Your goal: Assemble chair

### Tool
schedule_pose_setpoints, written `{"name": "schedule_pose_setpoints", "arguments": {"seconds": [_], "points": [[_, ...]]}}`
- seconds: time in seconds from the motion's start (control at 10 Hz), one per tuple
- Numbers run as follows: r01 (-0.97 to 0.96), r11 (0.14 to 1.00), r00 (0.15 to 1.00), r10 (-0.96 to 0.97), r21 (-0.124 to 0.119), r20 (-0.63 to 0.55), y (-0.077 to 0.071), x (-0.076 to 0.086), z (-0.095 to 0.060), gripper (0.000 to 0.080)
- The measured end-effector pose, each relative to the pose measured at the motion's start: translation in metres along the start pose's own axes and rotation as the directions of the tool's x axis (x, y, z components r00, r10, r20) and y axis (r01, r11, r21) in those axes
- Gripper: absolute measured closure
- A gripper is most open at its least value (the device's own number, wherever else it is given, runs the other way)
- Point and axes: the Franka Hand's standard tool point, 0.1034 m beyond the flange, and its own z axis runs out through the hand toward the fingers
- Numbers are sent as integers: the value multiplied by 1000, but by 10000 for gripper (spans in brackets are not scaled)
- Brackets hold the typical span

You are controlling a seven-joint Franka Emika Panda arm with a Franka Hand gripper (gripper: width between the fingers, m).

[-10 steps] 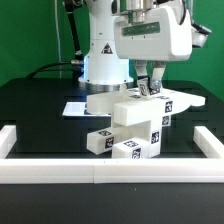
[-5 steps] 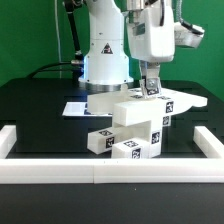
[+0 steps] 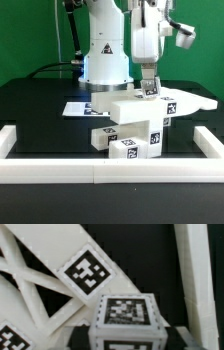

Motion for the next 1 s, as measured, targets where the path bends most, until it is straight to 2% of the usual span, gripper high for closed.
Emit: {"name": "schedule_pose_setpoints", "arguments": {"seconds": [0.2,0.3,0.4,0.5,0.6,0.7,0.9,1.0], "points": [[-125,992,992,125,-1,5,1,-2,0,511],[-164,986,986,164,-2,5,1,-2,0,436],[-126,992,992,126,-2,5,1,-2,1,300],[-89,996,996,89,-1,5,1,-2,0,300],[-41,999,999,41,-2,4,0,1,0,181],[7,1000,1000,-7,-9,5,0,2,0,160],[243,970,970,-242,-23,9,0,-1,-1,151],[359,933,933,-359,-21,10,-2,-2,-1,151]]}}
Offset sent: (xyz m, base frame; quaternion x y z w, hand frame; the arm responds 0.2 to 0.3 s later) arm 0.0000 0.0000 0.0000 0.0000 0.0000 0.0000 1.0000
